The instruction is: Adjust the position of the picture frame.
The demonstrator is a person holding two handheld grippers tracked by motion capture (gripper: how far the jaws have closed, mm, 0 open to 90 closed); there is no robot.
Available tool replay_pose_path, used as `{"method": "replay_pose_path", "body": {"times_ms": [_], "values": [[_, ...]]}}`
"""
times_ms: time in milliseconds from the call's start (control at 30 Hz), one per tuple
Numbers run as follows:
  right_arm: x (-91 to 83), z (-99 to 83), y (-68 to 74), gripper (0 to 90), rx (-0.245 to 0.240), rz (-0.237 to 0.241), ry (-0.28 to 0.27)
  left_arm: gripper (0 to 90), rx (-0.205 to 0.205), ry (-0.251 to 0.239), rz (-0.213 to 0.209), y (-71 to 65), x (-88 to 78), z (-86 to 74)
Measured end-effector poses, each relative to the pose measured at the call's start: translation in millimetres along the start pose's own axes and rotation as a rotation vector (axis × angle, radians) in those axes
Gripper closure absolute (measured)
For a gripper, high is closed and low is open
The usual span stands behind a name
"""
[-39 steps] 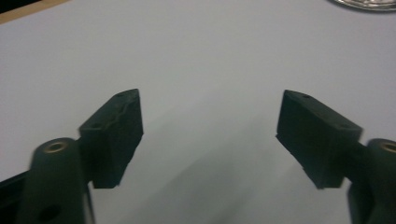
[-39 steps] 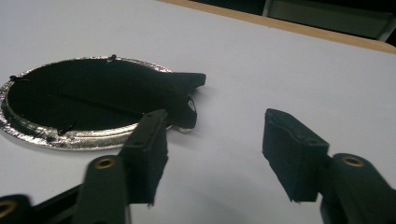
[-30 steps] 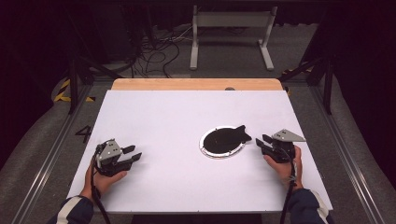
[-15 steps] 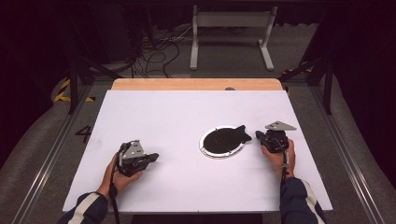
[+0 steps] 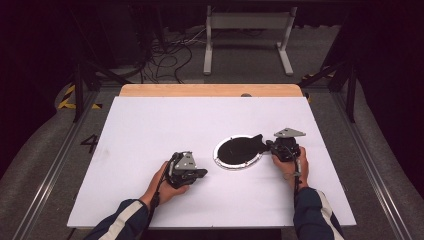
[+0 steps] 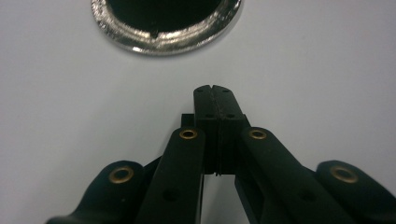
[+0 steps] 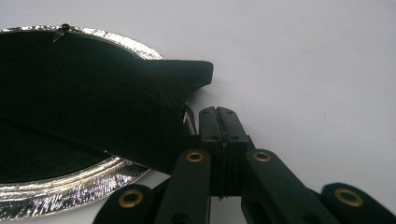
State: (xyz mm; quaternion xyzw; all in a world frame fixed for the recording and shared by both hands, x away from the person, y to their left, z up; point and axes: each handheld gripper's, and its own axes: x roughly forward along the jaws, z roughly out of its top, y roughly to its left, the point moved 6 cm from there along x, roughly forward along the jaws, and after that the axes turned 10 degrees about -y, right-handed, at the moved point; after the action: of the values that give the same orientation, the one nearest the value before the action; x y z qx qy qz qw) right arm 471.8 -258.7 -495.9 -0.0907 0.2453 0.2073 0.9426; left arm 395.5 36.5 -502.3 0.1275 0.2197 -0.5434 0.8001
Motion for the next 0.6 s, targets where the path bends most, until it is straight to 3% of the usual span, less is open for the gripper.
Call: {"method": "replay_pose_path", "body": {"times_ms": [167,600], "values": [[-1.1,-0.5,7.6,90.0,-0.001,0.031,0.008,90.0,0.024,0.028,0.003,-1.1,11.1,4.6],[-11.2,-4.0,37.0,90.0,-0.057,0.115,0.023,90.0,0.063,0.058,0.004,1.8,13.1,4.7]]}}
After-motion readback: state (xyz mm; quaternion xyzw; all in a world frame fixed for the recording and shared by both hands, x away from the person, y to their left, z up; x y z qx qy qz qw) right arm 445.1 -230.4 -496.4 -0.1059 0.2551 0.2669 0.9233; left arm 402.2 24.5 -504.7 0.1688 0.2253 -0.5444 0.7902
